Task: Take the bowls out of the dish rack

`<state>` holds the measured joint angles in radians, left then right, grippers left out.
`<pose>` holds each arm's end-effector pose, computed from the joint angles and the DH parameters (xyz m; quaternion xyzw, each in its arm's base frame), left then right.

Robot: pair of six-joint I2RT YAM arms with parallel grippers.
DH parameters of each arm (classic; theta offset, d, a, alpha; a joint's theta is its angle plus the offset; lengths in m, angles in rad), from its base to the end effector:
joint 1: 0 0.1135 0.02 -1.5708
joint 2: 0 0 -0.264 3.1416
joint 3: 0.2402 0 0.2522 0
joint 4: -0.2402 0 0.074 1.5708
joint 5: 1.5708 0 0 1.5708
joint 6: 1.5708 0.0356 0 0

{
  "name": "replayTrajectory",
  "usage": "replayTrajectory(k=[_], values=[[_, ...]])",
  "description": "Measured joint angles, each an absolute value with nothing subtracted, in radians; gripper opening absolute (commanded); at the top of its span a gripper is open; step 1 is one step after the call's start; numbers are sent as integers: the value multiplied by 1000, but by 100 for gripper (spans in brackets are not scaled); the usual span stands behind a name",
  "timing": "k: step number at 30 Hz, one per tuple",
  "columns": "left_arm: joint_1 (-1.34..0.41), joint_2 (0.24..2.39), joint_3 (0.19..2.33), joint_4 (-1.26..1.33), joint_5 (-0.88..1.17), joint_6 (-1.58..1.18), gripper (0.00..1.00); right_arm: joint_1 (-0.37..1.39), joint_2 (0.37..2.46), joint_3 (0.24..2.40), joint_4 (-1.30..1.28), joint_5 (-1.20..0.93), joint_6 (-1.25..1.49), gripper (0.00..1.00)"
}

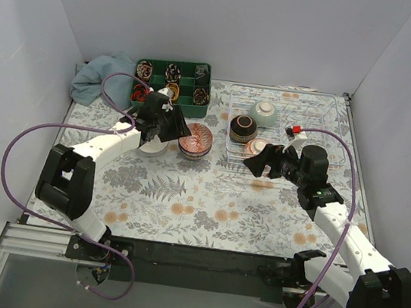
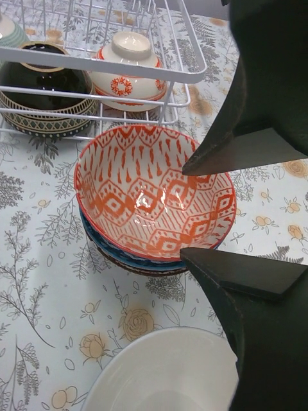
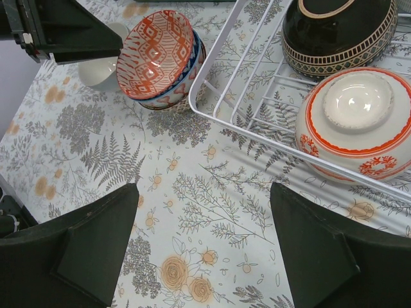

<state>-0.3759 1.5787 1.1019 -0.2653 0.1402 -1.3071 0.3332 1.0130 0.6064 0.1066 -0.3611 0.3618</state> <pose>0.3217 -0.1323 0.2445 -0.3848 0.8286 -0.3422 0.2198 0.2146 0.0876 0.2640 -0.0952 0.7932 0.3347 0.4997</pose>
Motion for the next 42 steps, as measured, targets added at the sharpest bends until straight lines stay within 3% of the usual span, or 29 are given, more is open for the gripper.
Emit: replayTrajectory(k=[6,15,18,25,34,42], values=[[-366,1586,1085,-255,160,-1317,50,333,1015,606,107,-361,361,91],[-364,1502,1095,-293,123,-1268,63,333,1032,628,91,-333,337,91],[-363,1429,1096,-297,77,-1224,70,333,1063,671,68,-314,332,92],[-363,1245,1043,-281,-63,-1098,98,310,1188,821,15,-264,307,93],[-363,1109,825,-198,-177,-997,98,265,1446,1045,-47,-251,308,94],[-363,1045,778,-148,-196,-967,98,229,1733,1258,-60,-288,373,95]])
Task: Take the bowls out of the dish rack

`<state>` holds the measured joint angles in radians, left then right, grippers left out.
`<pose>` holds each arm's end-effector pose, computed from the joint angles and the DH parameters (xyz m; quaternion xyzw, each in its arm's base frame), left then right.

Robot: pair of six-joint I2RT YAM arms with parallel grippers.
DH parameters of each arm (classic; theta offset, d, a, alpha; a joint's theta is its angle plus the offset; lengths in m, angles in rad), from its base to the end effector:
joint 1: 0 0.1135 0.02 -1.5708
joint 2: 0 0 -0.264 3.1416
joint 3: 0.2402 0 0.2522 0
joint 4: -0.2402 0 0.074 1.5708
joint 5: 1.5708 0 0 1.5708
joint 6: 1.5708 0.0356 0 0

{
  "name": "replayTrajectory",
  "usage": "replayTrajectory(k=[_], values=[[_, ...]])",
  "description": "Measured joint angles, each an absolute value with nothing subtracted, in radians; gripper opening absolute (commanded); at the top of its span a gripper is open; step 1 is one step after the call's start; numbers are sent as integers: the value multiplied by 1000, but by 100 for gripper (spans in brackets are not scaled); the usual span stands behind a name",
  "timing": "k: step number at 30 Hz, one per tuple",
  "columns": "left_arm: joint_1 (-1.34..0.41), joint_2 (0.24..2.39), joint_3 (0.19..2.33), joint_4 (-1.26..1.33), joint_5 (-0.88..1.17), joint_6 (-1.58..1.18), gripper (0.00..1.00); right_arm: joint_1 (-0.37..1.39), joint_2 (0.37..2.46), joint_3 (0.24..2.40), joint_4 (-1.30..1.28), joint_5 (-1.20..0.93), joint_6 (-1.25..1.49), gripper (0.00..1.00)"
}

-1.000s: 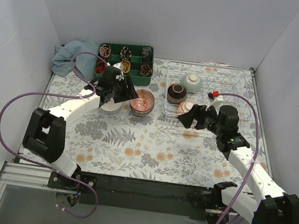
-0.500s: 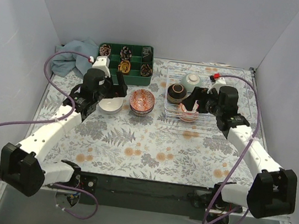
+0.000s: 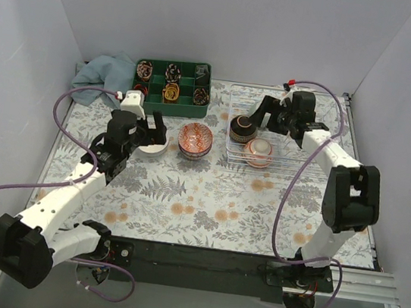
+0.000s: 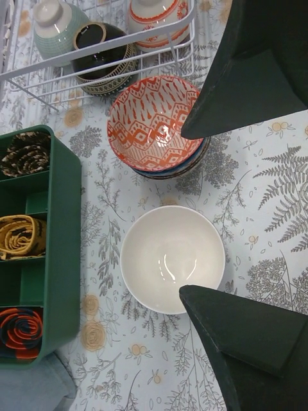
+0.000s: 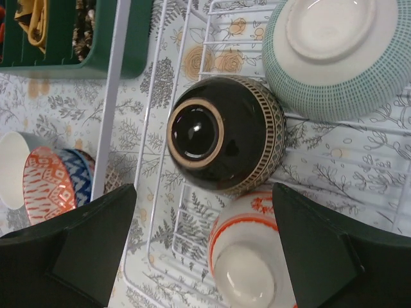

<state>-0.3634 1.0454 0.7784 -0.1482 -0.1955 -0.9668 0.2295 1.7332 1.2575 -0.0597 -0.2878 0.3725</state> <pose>0.2262 -0.0786 0.2912 -0.2986 0.7802 -0.2711 0.4782 0.3881 0.1010 0.2600 -0.0093 0.8629 0.2642 0.4308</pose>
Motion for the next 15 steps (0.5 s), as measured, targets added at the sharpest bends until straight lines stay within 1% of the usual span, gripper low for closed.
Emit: replayTrajectory(k=[6,15], values=[[-363,1028,778,-118,-196,-956,98,215,1918,1362,-68,-316,414,96],[-363,1028,775,-112,-196,-946,98,197,2032,1426,-76,-368,444,96]])
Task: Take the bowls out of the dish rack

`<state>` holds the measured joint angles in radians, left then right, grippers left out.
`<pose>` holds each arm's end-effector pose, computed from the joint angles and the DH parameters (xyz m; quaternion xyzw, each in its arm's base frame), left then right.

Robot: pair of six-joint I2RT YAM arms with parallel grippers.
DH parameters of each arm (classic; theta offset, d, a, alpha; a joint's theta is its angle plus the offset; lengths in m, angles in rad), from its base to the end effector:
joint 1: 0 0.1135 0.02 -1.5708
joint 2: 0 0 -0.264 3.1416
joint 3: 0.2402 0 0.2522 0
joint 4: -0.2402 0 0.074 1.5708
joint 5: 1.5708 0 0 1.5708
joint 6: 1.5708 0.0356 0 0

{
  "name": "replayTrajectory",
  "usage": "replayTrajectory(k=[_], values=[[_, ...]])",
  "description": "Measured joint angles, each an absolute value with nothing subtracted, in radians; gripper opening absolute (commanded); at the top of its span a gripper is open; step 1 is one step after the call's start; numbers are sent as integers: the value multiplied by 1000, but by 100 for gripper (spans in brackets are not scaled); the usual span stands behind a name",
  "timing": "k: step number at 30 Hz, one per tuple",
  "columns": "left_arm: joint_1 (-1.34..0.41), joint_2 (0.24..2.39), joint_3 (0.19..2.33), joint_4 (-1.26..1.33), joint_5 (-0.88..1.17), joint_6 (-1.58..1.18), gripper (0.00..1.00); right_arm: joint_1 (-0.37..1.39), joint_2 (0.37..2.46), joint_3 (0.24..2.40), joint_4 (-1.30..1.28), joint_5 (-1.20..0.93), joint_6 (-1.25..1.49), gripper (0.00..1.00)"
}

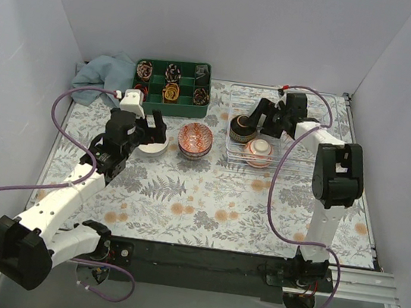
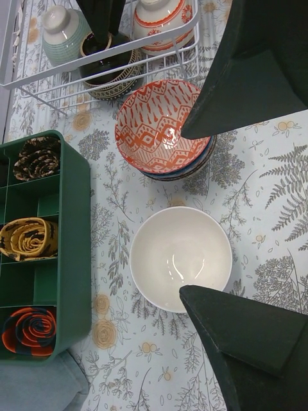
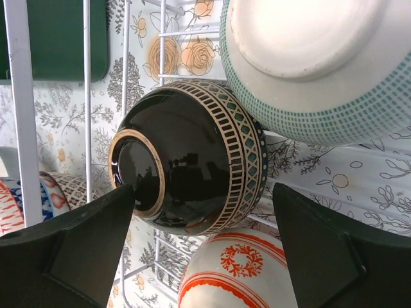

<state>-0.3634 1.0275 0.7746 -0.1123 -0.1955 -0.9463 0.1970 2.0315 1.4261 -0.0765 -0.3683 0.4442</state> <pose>0.2244 -0.0779 0.2974 -0.2886 0.7693 -0.2799 0.4965 0.4448 0.1019 0.1923 0.0313 0.8905 0.2901 0.3491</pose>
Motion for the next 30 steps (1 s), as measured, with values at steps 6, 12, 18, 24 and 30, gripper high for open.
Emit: replayTrajectory(k=[6,12,18,24,30], values=[[-363,1028,775,-110,-196,-942,98,187,2059,1435,-64,-429,471,95],[-363,1028,774,-111,-195,-938,98,176,2078,1436,-48,-481,498,93],[-363,1028,774,-110,-194,-937,98,167,2082,1436,-45,-507,500,77],[-363,1028,773,-104,-194,-937,98,153,2072,1438,-38,-529,490,51],[-363,1028,773,-104,-191,-934,98,155,2041,1438,-28,-529,468,49]])
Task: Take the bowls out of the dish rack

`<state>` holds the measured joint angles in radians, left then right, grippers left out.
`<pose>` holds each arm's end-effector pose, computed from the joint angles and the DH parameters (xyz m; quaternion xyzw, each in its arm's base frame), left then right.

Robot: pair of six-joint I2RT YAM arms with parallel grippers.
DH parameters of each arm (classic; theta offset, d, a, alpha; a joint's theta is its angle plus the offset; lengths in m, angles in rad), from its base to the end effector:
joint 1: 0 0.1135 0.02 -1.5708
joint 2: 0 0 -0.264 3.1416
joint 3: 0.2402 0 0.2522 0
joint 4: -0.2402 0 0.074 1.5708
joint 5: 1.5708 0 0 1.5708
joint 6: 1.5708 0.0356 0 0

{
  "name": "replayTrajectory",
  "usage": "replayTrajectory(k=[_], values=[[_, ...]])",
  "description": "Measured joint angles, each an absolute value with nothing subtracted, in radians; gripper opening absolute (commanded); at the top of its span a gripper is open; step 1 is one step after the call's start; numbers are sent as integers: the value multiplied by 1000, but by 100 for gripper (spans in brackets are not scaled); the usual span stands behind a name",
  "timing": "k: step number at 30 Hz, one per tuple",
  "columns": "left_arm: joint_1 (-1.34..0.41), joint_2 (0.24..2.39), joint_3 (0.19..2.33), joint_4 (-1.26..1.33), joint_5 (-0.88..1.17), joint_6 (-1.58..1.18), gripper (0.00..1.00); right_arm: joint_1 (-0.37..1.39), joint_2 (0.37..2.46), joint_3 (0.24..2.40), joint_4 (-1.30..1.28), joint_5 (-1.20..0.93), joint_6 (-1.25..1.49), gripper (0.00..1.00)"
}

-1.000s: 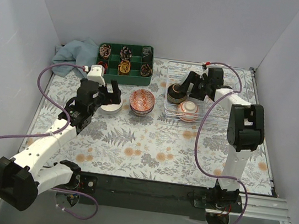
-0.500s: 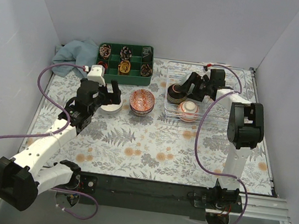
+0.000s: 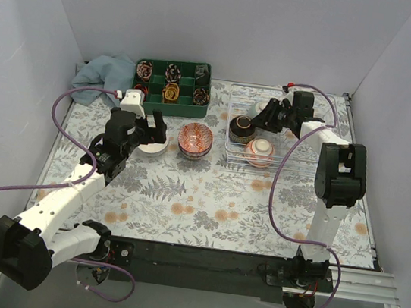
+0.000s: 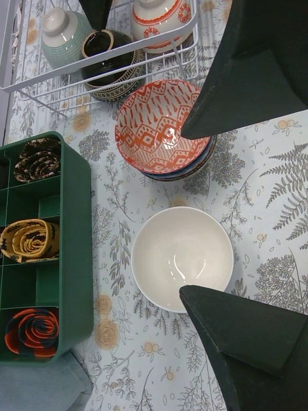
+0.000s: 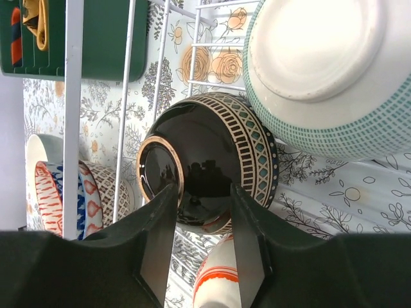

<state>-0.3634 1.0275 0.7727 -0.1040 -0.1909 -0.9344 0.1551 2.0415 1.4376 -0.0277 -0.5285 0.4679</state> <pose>0.2246 -0.0782 0.2975 -0.2825 0.7698 -0.2802 0.4991 0.4517 0.0888 0.1972 0.0173 0.8687 0.3556 0.3444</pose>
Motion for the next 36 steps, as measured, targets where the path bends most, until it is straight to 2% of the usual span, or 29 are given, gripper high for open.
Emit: replayTrajectory(k=[2,3,6,12,23,36], values=[[-363,1028,773,-104,-189,-934,98,157,2041,1438,-28,-527,467,56],[-363,1028,773,-104,-188,-934,98,157,2041,1437,-28,-526,467,65],[-363,1028,773,-104,-184,-931,98,160,2041,1429,-30,-518,467,75],[-363,1028,773,-104,-174,-931,98,168,2041,1399,-34,-489,467,83],[-363,1037,773,-104,-167,-930,98,164,2075,1411,-23,-542,472,90],[-363,1045,772,-104,-146,-929,98,134,2149,1459,-25,-686,506,91]])
